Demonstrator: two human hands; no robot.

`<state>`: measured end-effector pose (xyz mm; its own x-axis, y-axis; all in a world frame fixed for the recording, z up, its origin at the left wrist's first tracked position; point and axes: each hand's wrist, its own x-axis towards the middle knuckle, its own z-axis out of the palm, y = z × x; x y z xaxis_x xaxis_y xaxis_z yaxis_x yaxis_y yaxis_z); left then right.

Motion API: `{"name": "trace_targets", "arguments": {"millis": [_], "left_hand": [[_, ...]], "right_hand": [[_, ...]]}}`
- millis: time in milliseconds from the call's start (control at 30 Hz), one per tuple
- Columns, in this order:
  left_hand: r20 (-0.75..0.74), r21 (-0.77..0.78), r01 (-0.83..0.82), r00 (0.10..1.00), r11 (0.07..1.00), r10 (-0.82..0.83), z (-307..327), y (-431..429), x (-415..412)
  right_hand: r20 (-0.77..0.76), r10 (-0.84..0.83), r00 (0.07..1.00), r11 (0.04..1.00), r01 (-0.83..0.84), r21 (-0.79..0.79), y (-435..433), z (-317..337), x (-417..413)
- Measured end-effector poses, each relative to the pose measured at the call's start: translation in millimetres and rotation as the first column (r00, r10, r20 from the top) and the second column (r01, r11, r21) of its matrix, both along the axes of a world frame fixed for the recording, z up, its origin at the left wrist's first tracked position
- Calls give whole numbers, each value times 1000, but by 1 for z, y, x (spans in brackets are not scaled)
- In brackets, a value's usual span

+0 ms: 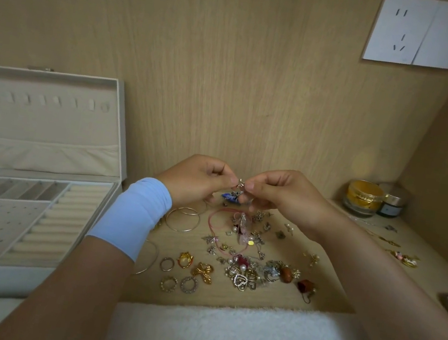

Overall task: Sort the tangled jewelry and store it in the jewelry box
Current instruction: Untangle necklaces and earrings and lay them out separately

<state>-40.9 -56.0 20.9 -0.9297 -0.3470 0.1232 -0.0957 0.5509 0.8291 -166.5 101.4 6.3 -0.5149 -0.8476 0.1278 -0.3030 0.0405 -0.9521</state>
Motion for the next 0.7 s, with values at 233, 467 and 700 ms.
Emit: {"name": "trace_targets", "arguments": {"millis": [233,467,700], "left_hand": [[94,-254,89,993,963,-68,1,-3,1],[2,-135,38,999,990,-38,-3,-8,1],[79,-103,94,993,990,-86,-2,-7,3]], "right_hand": [[-87,20,996,998,-15,62,-1,0,5],[-105,123,987,982,-106,155,2,2,6],[-154,44,987,999,-39,35,0,-2,1]]}}
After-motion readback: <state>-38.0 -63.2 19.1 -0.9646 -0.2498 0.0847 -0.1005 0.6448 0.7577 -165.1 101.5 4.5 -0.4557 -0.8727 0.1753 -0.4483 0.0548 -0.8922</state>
